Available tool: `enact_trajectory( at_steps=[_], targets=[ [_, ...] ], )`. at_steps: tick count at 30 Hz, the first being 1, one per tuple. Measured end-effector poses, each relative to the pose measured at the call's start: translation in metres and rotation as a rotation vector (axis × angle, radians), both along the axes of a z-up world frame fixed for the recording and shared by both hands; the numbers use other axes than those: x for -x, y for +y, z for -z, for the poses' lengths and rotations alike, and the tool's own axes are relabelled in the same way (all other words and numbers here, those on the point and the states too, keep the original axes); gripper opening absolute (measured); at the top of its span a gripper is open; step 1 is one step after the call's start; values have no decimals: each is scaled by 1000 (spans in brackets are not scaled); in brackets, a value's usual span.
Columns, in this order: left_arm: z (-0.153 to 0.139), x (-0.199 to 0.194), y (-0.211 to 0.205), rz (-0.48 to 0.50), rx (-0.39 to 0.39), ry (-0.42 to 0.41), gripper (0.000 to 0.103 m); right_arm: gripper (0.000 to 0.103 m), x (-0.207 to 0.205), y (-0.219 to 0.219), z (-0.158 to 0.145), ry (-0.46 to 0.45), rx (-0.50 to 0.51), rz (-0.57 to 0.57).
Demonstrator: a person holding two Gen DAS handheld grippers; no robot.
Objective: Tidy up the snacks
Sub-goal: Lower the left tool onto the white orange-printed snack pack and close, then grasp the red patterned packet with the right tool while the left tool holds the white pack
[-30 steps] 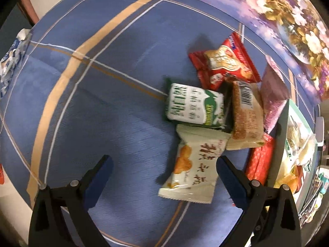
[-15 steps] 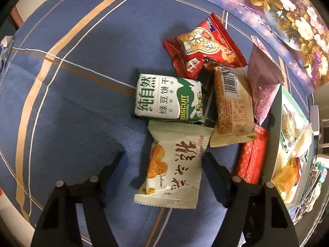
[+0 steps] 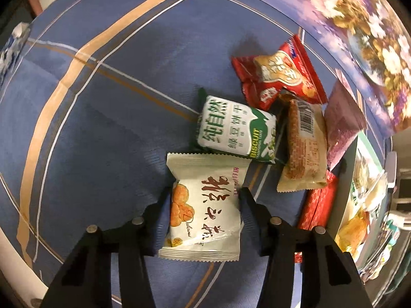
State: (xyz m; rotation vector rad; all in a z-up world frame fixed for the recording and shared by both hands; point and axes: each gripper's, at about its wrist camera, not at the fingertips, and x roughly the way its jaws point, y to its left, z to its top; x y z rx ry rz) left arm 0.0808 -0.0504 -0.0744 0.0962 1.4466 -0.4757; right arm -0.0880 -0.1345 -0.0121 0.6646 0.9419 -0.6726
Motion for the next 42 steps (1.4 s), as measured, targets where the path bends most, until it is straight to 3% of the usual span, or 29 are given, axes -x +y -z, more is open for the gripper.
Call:
enact_trajectory(
  at_steps=[4,14,28,42],
  targets=[
    [5,3,8,-11,-38,-22,53,91,-6,3,-3,-24,9,-31],
    [8,0,8,-12,-39,-16,53,63,-16,-1,19,34,-24,-64],
    [7,1,7,-14,-41,-12,53,61,-39,-7,25,70,10,-70],
    [5,0,8,-16,-44,-12,53,60,-76,11,36,267,185,-125]
  ],
)
